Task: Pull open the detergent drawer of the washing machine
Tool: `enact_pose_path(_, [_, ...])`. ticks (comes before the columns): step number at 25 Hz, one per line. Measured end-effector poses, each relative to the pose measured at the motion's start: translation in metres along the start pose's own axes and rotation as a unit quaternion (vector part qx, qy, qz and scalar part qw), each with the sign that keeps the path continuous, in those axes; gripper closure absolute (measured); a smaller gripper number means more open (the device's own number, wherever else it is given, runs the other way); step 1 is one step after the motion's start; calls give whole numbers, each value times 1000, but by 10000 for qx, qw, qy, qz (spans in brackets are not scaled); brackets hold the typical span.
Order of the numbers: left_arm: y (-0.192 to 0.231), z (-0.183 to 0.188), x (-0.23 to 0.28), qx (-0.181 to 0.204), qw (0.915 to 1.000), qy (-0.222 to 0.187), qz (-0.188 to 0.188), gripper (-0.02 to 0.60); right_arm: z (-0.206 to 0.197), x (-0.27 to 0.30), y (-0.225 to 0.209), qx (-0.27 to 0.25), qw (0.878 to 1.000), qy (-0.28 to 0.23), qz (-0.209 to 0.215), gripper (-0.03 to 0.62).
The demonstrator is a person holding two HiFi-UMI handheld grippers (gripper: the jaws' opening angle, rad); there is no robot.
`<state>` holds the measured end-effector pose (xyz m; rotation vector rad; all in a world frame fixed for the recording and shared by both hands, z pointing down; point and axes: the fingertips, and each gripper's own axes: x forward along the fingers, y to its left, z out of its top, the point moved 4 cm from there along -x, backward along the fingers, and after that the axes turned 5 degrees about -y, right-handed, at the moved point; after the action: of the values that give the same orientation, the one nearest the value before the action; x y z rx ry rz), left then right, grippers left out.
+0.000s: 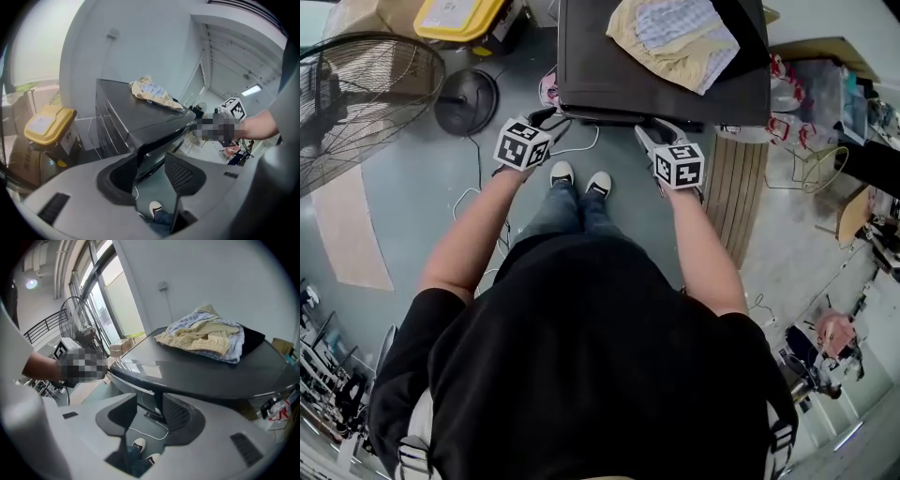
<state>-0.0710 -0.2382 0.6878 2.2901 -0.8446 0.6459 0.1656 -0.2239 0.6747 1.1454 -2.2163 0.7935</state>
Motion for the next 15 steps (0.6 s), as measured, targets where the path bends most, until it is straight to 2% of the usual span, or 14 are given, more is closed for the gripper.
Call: enact_pose_path(15, [6,-8,13,-74,9999,-80,84,425,-7,23,5,38,9996,144,254,422])
